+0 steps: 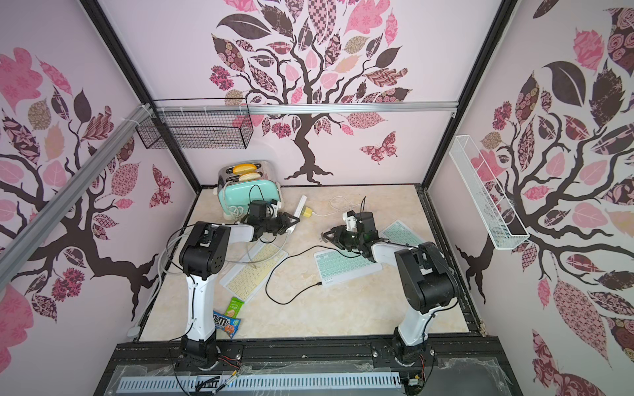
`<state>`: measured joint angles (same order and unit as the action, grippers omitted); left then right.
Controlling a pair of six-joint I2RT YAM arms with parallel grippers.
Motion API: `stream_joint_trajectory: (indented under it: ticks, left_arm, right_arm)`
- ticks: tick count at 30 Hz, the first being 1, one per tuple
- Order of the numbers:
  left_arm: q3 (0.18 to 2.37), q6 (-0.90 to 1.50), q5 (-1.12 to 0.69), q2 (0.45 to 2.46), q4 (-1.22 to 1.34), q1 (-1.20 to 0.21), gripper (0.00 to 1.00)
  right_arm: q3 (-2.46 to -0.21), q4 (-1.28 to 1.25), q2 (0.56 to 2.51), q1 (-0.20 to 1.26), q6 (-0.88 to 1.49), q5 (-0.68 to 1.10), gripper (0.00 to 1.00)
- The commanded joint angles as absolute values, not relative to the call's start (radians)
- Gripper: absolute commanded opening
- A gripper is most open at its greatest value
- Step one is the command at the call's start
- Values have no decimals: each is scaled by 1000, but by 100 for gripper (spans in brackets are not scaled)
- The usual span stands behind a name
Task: Unplug the wireless keyboard
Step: Place the socket at the center of the board, then place the plug at the center of the board.
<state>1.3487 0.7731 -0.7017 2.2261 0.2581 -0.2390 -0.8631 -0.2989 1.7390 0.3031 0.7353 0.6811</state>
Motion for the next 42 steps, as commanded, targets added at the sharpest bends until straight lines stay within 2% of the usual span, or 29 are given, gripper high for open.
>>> stream_joint_trajectory:
  ticks: [1, 5, 16, 23, 28, 31, 35, 42]
  left_arm:
    - [1386, 704, -676, 2214, 213, -236, 59]
    - [1416, 646, -650, 2190, 109, -235, 68]
    - [1467, 391, -495, 2085, -169, -258, 72]
    - [1472, 106, -208, 2018, -391, -373, 63]
    - [1465, 5, -61, 2021, -439, -437, 65]
    - [1470, -3, -44, 2039, -447, -449, 63]
    - [1478, 5, -21, 2067, -447, -449, 56]
    - [1506, -6, 2, 2089, -447, -453, 55]
  right_arm:
    - [-885, -310, 1747, 310, 716, 698, 0]
    - [-887, -313, 1755, 310, 714, 703, 0]
    - [-890, -317, 1762, 311, 713, 710, 0]
    - [-881, -317, 1763, 311, 709, 710, 0]
    - [-875, -318, 1766, 311, 707, 711, 0]
    - [-874, -317, 1767, 313, 709, 710, 0]
    - [-874, -316, 1765, 315, 707, 709, 0]
    - [-878, -313, 1769, 319, 706, 709, 0]
